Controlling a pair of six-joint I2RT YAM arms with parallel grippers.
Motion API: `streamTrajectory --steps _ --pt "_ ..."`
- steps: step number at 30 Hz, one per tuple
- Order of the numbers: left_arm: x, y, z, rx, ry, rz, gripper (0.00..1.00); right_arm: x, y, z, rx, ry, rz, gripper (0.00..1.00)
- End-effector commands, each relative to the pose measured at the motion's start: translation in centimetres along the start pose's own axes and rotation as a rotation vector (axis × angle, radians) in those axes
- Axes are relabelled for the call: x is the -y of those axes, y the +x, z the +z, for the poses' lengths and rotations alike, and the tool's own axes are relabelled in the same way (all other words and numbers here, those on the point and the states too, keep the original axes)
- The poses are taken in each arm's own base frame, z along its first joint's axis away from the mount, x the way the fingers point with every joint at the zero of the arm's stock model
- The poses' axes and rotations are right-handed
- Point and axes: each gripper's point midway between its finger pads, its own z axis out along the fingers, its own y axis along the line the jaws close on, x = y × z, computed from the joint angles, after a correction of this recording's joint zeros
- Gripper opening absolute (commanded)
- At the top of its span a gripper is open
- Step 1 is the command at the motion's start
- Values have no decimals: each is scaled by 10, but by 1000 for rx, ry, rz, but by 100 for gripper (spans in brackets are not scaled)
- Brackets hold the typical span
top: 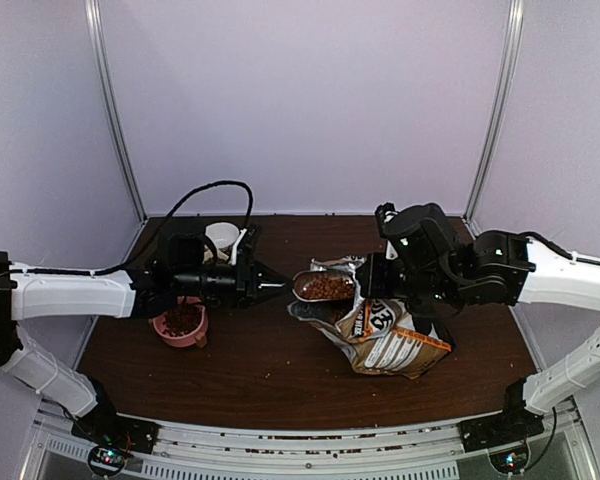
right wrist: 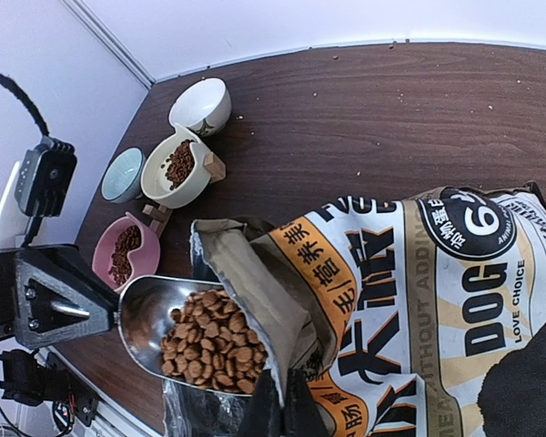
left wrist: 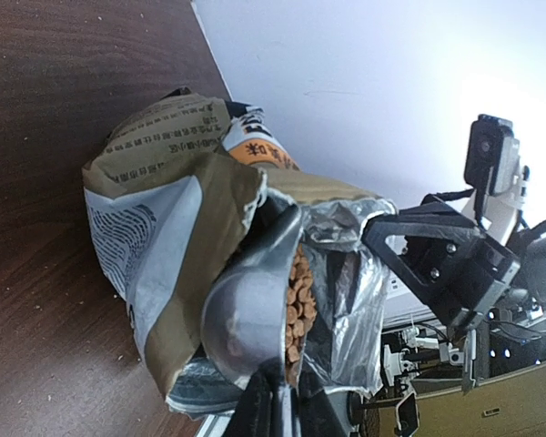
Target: Serve the pet food
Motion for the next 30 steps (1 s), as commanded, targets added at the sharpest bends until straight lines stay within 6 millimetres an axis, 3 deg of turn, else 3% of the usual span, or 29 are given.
streamTrajectory --steps 1,7,17,30 --pt "27 -12 -17 61 114 44 0 23 -21 -12 82 53 61 0" --pt "27 -6 -28 63 161 25 0 27 -25 -16 94 50 80 0" --pt "61 -11 -39 71 307 25 0 26 -22 -14 86 44 87 0" --pt "70 -15 -42 83 344 -35 0 26 -23 -14 89 50 87 0"
